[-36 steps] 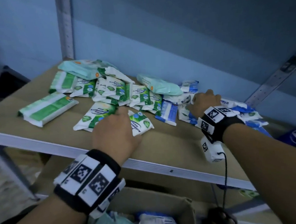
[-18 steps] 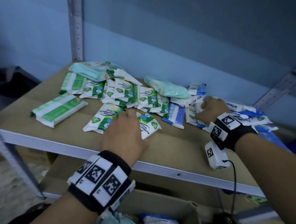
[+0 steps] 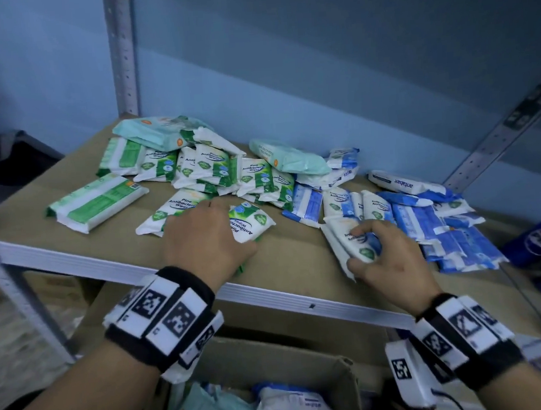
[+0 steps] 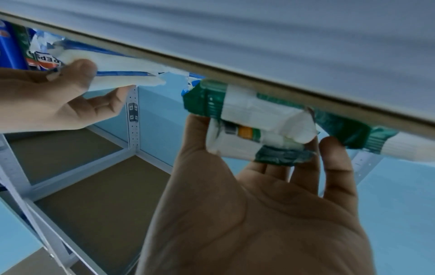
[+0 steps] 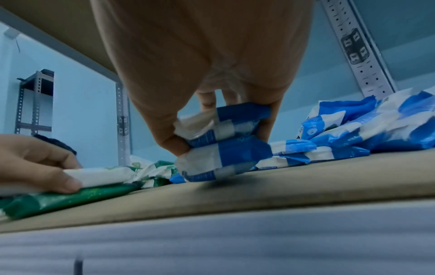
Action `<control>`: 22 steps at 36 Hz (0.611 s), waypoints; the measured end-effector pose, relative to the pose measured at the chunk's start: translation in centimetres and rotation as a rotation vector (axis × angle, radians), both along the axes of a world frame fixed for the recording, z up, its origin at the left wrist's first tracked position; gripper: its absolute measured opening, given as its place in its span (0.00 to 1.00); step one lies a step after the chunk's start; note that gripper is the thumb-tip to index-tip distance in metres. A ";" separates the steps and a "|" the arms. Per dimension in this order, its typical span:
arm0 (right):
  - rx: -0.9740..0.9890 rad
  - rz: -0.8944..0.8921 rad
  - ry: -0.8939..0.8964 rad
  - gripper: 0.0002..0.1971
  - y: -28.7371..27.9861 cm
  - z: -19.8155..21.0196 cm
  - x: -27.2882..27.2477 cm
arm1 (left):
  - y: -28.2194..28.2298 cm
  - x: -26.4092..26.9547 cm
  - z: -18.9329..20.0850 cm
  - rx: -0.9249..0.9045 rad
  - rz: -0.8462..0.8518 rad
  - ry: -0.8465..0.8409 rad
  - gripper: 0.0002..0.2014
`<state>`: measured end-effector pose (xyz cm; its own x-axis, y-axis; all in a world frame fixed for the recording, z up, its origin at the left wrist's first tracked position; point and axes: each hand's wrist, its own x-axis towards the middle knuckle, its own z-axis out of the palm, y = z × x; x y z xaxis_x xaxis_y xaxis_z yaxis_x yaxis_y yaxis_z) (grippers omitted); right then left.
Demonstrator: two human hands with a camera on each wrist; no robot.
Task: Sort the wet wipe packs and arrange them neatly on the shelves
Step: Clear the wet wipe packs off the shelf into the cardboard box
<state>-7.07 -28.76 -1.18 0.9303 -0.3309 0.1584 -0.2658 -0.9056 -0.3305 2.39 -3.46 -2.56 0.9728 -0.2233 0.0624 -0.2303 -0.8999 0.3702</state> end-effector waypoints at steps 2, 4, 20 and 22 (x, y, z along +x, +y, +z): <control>0.001 -0.007 -0.005 0.20 0.1 -0.4 -0.4 | -0.2 0.0 -0.1 0.002 0.009 -0.017 0.30; 0.003 -0.018 -0.011 0.18 0.3 -0.5 -0.6 | -0.5 0.0 -0.4 0.005 0.005 -0.023 0.31; -0.132 -0.135 0.118 0.23 2.1 -1.3 1.3 | -0.6 -0.6 -0.9 0.109 -0.042 -0.075 0.35; -0.119 -0.153 0.146 0.20 2.1 -1.2 1.3 | -0.3 -0.6 -1.0 0.081 -0.056 -0.072 0.35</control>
<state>-5.81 -26.65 -2.36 0.8865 -0.4570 0.0720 -0.4404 -0.8813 -0.1713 1.80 -3.79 -3.52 0.9522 -0.2844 0.1112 -0.3046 -0.9111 0.2778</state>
